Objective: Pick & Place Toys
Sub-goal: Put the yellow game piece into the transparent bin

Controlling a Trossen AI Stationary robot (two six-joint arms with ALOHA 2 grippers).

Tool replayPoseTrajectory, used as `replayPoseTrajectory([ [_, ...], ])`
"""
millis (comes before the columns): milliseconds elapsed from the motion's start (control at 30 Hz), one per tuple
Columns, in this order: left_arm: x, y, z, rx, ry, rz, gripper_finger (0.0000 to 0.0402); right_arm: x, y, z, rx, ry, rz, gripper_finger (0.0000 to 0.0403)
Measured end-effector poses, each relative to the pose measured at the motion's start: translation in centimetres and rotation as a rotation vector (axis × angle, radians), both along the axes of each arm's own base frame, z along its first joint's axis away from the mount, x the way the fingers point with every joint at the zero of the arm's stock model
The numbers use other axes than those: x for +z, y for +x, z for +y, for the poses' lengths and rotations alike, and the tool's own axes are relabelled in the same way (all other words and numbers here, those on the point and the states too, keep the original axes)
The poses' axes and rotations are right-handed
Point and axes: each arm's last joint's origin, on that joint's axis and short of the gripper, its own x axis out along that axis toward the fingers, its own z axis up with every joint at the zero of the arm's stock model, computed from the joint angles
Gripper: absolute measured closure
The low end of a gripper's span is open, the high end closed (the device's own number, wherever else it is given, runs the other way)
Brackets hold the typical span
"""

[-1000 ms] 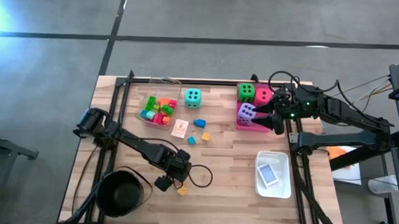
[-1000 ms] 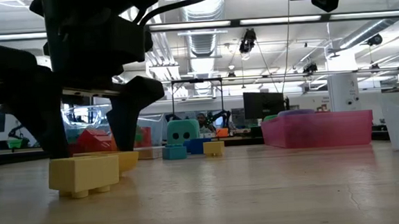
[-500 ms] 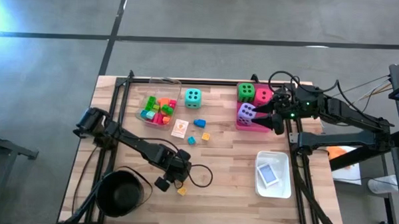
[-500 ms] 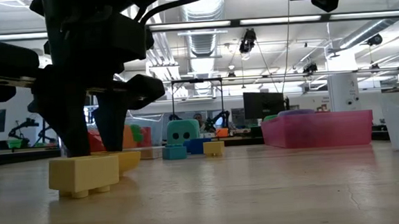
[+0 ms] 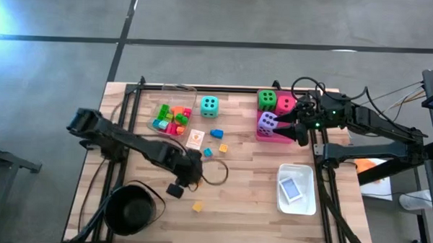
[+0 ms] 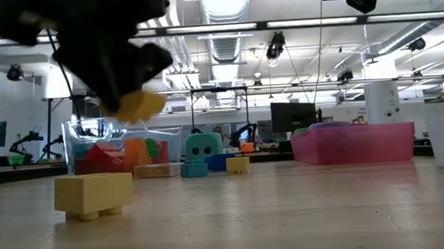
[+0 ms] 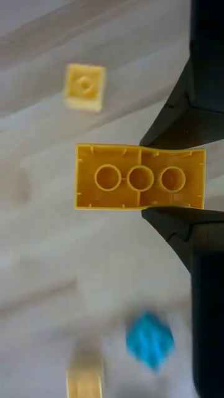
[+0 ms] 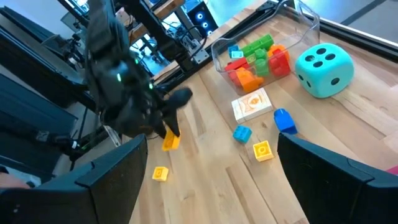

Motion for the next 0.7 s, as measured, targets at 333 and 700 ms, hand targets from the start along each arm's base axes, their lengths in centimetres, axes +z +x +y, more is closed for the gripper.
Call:
replayPoseTrajectory([
  [333, 6.1, -1.9, 7.6, 0.484, -0.086, -0.219, 0.0281, 0.2, 0.1, 0.0, 0.0, -0.008, -0.019, 0.0055],
  [700, 7.8, -4.3, 14.6, 0.975, -0.202, -0.257, 0.0281, 0.3, 0.4, -0.2, -0.026, -0.015, -0.039, 0.0055],
])
